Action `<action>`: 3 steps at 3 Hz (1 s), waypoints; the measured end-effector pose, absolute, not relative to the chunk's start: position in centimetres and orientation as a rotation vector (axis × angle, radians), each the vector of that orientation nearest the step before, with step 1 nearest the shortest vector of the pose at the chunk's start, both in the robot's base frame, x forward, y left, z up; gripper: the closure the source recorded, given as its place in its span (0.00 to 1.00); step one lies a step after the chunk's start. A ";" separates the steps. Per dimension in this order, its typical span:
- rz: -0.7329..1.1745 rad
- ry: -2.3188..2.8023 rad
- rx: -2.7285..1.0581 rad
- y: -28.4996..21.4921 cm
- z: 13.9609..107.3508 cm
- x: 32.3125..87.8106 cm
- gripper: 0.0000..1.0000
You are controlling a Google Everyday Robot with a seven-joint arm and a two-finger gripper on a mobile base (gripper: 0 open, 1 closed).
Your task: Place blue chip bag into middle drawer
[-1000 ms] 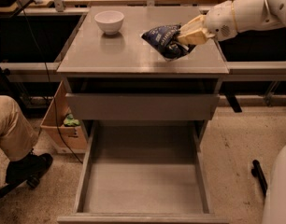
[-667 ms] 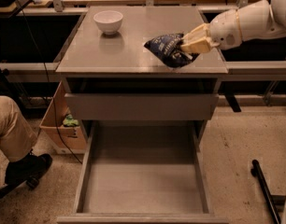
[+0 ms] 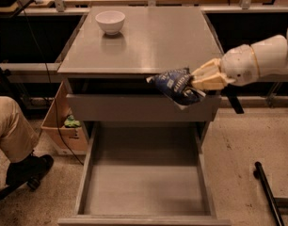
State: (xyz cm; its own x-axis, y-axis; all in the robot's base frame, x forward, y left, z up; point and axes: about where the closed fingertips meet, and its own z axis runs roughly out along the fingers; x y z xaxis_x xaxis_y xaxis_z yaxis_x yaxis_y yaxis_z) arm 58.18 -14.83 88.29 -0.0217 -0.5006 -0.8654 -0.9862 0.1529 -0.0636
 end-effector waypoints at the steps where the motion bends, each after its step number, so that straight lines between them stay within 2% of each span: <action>1: 0.800 1.700 -1.541 -16.6 81.6 53.8 1.00; 2: 0.799 1.762 -1.601 -17.4 76.0 51.5 1.00; 3: 0.799 1.762 -1.601 -17.4 76.0 51.5 1.00</action>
Offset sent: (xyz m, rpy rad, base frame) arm -0.0888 -0.0452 -0.1784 -0.2189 0.1408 0.0698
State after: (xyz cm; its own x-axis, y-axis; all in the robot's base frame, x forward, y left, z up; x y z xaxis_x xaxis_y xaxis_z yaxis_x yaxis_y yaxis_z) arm 51.51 -17.39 75.97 -0.0730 -0.6214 -0.7800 -0.9962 0.0821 0.0279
